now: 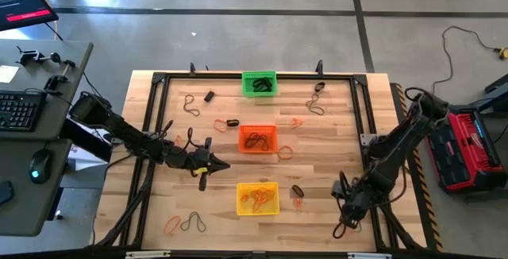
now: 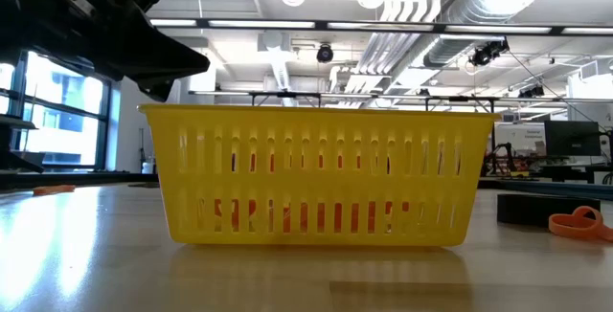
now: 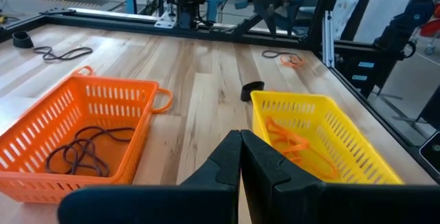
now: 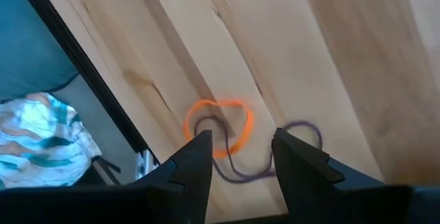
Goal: Sort rubber bands into baskets
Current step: Put the purple rubber band into the orange bin
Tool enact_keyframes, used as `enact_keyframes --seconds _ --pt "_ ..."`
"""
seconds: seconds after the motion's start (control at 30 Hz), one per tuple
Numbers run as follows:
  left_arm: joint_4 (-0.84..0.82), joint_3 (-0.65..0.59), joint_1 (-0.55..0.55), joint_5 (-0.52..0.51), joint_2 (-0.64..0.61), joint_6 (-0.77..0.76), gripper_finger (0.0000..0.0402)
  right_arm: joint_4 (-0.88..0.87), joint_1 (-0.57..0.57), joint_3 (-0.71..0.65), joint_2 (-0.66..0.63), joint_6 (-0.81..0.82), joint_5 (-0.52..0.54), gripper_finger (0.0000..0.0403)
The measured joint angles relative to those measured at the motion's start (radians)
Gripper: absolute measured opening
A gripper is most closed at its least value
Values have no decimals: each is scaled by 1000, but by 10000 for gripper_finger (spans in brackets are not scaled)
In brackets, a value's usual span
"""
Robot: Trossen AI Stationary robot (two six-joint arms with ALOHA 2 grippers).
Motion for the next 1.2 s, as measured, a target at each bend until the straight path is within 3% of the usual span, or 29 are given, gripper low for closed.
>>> enact_keyframes --seconds 0.27,0.97,1.07,1.2 --pt "-1 0 7 0 0 15 0 6 23 0 86 25 -87 142" --pt "-13 0 13 0 0 33 0 -11 21 2 272 187 -94 141" --pt "-14 0 13 0 0 33 0 -11 21 4 283 192 -97 126" --pt "-15 0 13 0 0 36 0 -2 21 3 281 193 -102 75"
